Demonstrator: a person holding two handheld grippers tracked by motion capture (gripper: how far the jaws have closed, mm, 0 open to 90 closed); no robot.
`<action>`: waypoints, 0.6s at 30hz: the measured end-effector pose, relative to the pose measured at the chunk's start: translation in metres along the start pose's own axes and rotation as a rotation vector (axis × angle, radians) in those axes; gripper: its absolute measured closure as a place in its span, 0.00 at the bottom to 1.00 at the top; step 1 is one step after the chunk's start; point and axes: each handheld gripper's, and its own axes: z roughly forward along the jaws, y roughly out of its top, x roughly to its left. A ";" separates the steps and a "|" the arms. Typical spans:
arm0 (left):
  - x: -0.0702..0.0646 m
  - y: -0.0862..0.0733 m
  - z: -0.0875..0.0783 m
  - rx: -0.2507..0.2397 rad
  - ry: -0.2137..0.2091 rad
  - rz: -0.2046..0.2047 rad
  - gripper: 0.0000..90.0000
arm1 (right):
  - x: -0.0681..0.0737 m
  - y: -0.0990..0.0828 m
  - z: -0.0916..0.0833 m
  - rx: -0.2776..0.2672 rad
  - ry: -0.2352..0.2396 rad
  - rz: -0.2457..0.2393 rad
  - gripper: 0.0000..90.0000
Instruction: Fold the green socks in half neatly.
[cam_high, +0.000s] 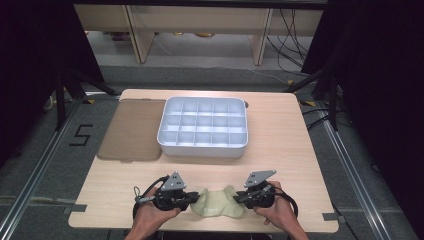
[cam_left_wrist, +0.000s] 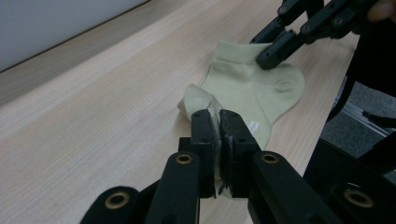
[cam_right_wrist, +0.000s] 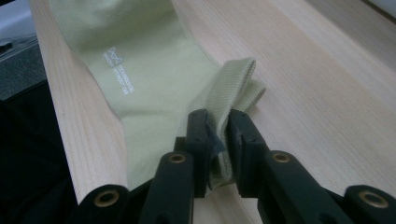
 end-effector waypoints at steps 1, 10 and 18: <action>0.002 0.001 -0.001 0.006 -0.003 0.021 0.94 | 0.000 0.000 0.002 0.003 0.000 0.003 0.82; 0.008 0.000 -0.007 -0.006 -0.013 -0.013 0.93 | 0.005 0.013 -0.015 -0.072 -0.069 -0.018 0.73; 0.007 0.004 -0.011 -0.010 0.002 -0.014 0.93 | 0.024 0.023 0.008 -0.022 0.012 -0.096 0.92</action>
